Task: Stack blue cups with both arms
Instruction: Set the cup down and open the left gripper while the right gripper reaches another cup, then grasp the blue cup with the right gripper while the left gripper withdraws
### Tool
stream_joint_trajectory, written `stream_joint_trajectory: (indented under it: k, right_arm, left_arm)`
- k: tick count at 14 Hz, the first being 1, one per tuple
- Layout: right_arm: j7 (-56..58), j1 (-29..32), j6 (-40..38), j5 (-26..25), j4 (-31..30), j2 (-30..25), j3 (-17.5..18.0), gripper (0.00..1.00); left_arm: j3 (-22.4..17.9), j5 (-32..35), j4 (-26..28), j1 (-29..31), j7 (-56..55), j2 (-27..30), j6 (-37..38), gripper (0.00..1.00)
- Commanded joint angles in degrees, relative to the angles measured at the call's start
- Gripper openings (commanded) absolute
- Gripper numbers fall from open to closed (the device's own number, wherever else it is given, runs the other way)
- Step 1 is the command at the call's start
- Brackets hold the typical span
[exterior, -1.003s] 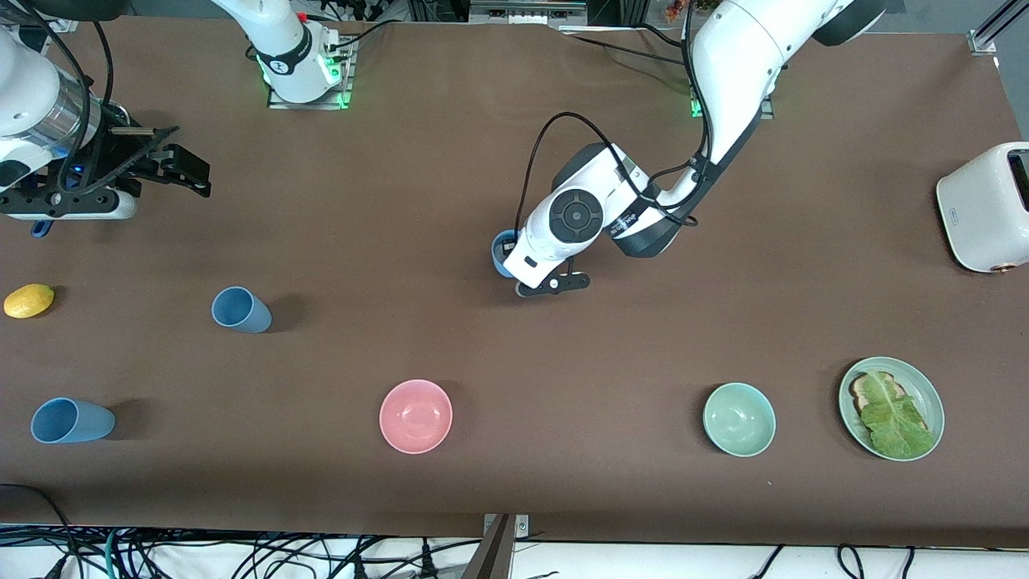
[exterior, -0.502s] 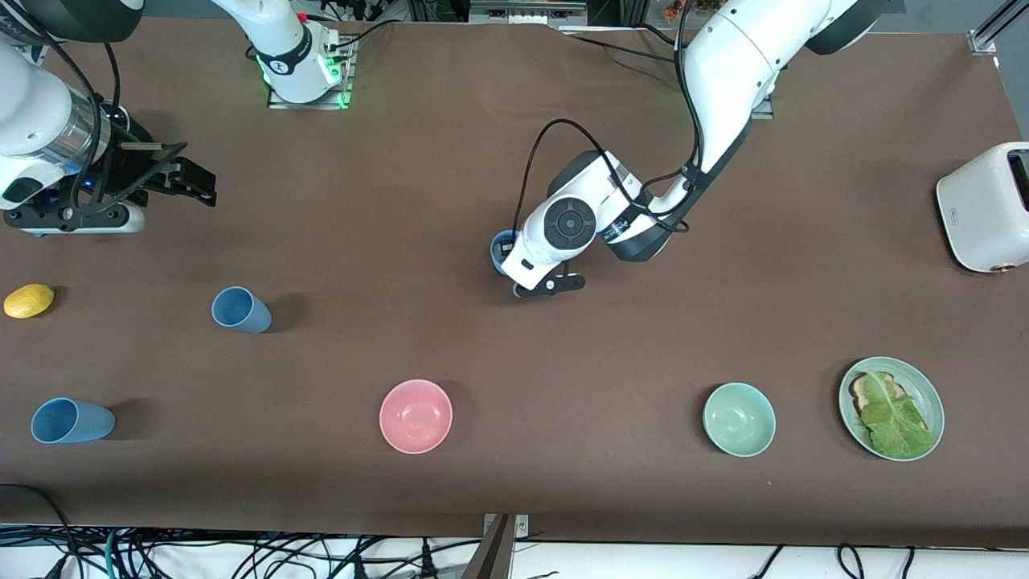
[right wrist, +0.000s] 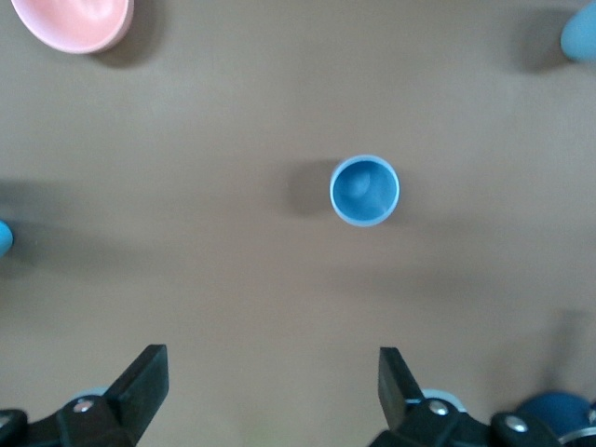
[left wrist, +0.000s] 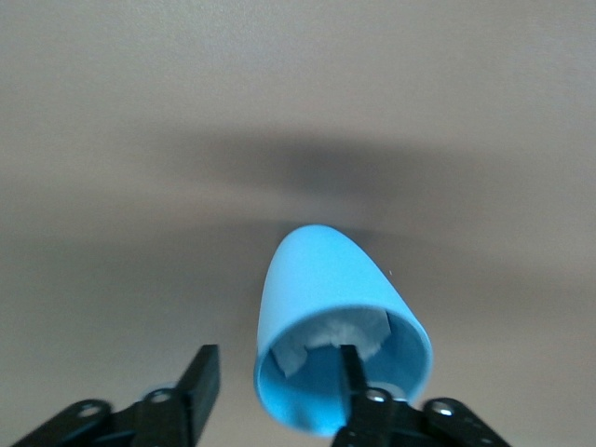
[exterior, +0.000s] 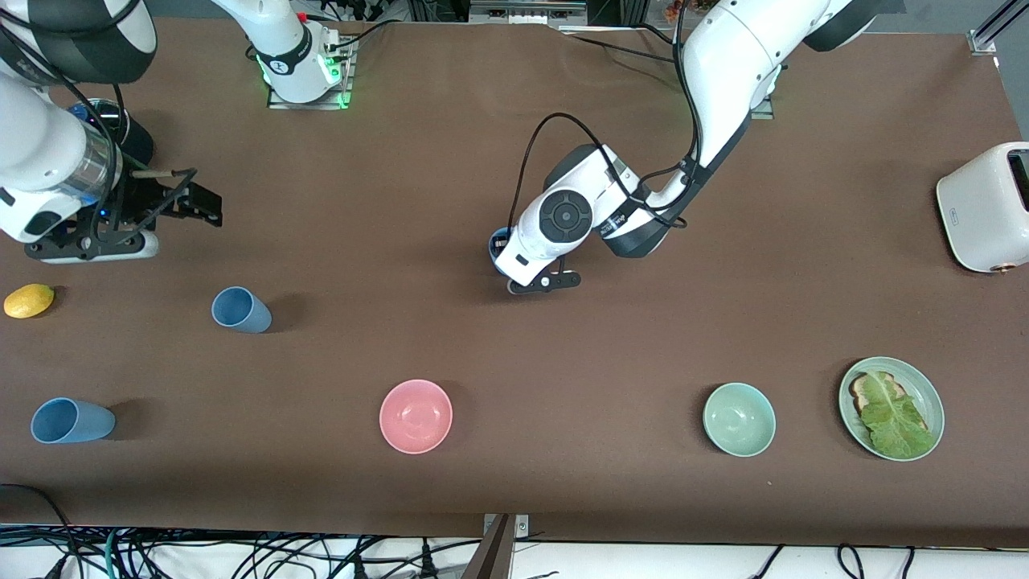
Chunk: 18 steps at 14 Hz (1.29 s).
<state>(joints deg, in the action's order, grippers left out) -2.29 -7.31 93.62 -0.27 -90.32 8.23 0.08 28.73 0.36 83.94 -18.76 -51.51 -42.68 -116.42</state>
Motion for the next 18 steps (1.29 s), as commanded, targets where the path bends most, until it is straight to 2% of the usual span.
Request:
stream_joint_trajectory:
  k: [1,5,9,12,18]
  right_arm:
    - [1.59,0.28,5.59,0.45,-2.30,1.79,-0.08,1.00]
    - [2.73,0.54,17.45,0.18,-11.35,2.23,-0.17,1.00]
    - [5.63,1.86,27.84,0.18,-18.39,4.33,-0.17,1.00]
    - [5.72,3.18,29.95,-0.17,-20.15,6.01,-0.17,0.99]
    - [5.89,3.71,37.60,-0.26,-25.34,7.59,-0.17,0.85]
  left_arm:
    - [-0.35,-0.09,-0.35,-0.14,0.36,5.31,6.01,1.00]
    - [-0.52,0.17,-3.42,1.44,0.71,9.19,14.27,1.00]
    - [-0.52,0.08,-12.21,8.64,13.96,10.68,28.32,1.00]
    - [-0.52,0.17,-12.75,15.23,21.34,14.54,33.44,1.00]
    - [-1.22,0.96,-12.66,25.79,37.60,20.96,39.78,1.00]
